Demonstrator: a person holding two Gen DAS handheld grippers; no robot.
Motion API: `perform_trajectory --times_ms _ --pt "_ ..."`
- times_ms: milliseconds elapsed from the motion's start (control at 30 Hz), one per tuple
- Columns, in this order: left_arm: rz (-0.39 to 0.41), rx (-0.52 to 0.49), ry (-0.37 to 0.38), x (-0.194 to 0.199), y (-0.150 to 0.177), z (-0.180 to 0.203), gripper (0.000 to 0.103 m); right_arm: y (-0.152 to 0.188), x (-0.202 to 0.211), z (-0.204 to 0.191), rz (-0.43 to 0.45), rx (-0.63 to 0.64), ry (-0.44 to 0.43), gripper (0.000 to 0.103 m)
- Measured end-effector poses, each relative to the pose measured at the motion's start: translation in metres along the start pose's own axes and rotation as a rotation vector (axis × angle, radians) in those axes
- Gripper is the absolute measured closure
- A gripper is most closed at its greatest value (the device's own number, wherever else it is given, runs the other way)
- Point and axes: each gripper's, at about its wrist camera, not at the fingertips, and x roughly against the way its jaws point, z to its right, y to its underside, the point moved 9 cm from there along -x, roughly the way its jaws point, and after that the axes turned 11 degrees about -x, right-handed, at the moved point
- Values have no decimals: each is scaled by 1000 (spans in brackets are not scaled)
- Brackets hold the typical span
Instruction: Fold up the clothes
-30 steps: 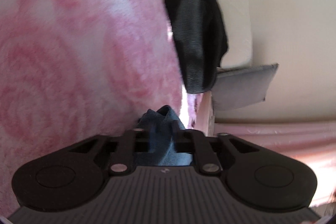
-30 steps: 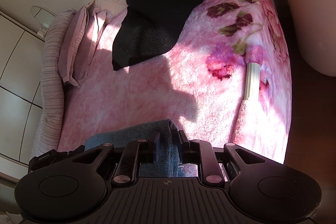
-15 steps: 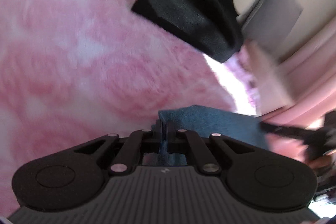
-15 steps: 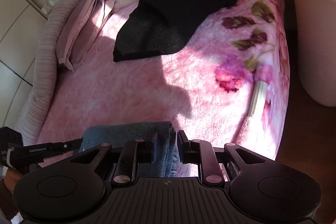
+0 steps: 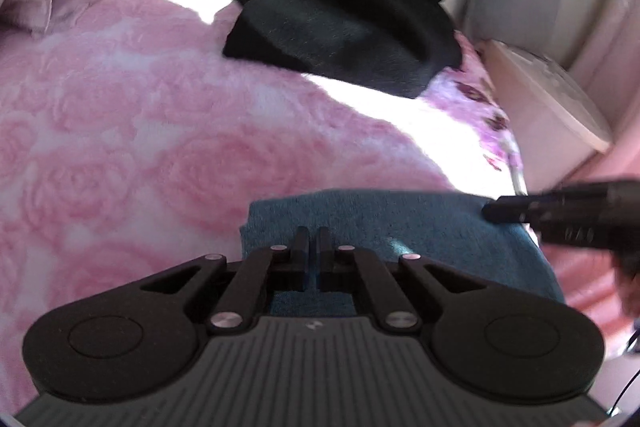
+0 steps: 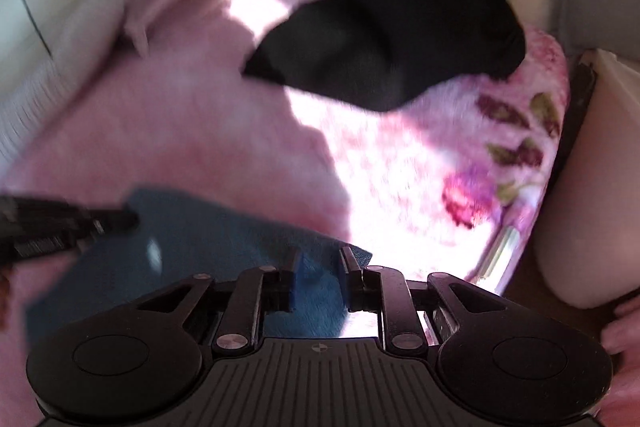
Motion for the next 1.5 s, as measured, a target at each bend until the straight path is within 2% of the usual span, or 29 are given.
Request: perform_trajectory --times_ms 133,233,367,400,500,567,700,767,833,900,1000,1067,1300,1500 --pt "-34 -57 -79 -3 -8 -1 101 -10 -13 20 -29 -117 -48 74" --pt "-39 -66 -150 18 -6 -2 101 -16 7 25 -33 -152 -56 73" --pt "-14 122 -162 71 25 -13 102 -4 53 22 -10 -149 -32 73" --pt "-16 158 -161 83 35 -12 102 3 65 18 -13 -158 -51 73" --pt "-26 211 -130 110 66 3 102 32 95 -4 -10 -138 -94 73" --pt "-39 231 -104 122 86 14 102 58 104 -21 -25 -94 -94 73" --pt "-146 206 -101 100 124 27 101 119 80 -26 -121 -39 20 73" --pt "-167 221 -115 95 125 26 103 129 66 -15 -118 -121 21 66" --pt "-182 206 -143 99 117 26 102 125 63 -4 -158 -228 19 58" --pt "-216 163 -193 109 113 31 101 119 71 -3 -175 -246 33 58" --pt "-261 97 -252 133 112 43 90 120 103 -14 -145 -202 92 58" --pt "-284 60 -283 153 115 53 77 132 123 -26 -166 -208 96 58" --pt "-331 7 -307 226 127 86 74 177 185 -66 -257 -167 138 58" --pt "-300 2 -286 284 116 101 70 166 244 -82 -212 -168 159 58"
